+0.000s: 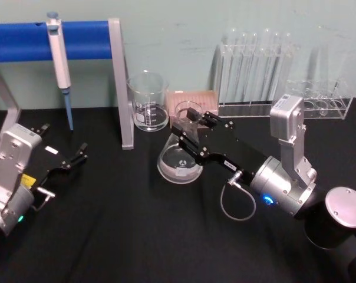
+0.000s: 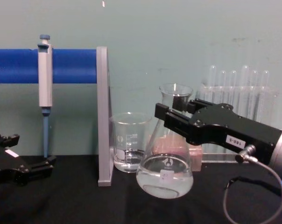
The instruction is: Grasp the erlenmeyer flask with one hand, shake it three times, then place it back.
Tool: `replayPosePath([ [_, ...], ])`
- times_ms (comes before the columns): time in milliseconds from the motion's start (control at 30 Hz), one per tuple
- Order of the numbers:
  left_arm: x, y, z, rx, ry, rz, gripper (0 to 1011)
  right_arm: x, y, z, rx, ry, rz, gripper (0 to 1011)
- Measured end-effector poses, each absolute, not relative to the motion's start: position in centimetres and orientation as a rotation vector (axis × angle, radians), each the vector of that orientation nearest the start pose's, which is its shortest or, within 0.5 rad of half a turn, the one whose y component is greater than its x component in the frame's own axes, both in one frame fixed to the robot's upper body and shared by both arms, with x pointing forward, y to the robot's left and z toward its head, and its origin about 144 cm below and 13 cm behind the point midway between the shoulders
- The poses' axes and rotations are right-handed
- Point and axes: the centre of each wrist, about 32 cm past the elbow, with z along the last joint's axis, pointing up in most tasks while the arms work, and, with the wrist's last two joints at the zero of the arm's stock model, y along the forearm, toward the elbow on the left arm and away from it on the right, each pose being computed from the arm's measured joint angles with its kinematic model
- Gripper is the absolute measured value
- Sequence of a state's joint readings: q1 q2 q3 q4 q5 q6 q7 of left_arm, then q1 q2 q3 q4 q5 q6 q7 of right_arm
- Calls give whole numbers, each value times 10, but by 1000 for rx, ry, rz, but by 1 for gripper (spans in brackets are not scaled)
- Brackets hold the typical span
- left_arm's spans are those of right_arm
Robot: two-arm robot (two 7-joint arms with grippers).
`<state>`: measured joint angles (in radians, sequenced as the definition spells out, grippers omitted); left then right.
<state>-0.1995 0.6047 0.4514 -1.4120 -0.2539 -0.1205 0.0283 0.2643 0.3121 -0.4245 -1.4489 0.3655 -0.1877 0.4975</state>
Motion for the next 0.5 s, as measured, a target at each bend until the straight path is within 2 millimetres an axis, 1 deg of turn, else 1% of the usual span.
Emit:
replayPosePath([
  [300,489,310,1140,304,-285,1248,1001,511,-203,1170,109,-162,-698,451],
  [500,489,310,1140,304,-285,1248,1001,511,-198,1173,112,-168,-653,451],
])
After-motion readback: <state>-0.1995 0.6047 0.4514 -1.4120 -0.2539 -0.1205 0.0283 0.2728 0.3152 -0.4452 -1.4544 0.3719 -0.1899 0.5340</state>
